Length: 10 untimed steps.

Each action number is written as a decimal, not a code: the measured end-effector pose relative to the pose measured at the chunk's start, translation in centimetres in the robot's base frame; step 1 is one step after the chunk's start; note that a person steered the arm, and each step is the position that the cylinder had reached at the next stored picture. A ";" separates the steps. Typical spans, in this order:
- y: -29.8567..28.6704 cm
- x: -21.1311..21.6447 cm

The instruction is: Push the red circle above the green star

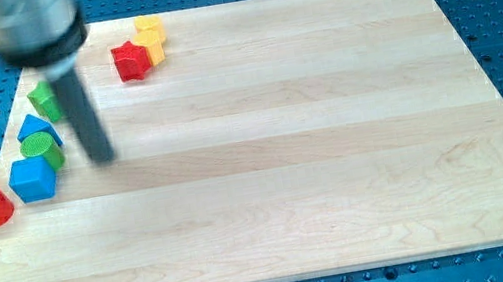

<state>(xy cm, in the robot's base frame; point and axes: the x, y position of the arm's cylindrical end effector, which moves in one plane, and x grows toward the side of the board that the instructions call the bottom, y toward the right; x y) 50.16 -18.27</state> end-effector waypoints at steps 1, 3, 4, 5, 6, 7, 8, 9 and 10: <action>-6.8 6.4; -12.1 3.6; -10.7 -2.0; -9.2 -5.6; -7.7 -9.2; -7.3 -11.3; -7.6 -13.4; -7.6 -17.0; -8.1 -19.1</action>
<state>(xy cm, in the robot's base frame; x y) 31.05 -26.37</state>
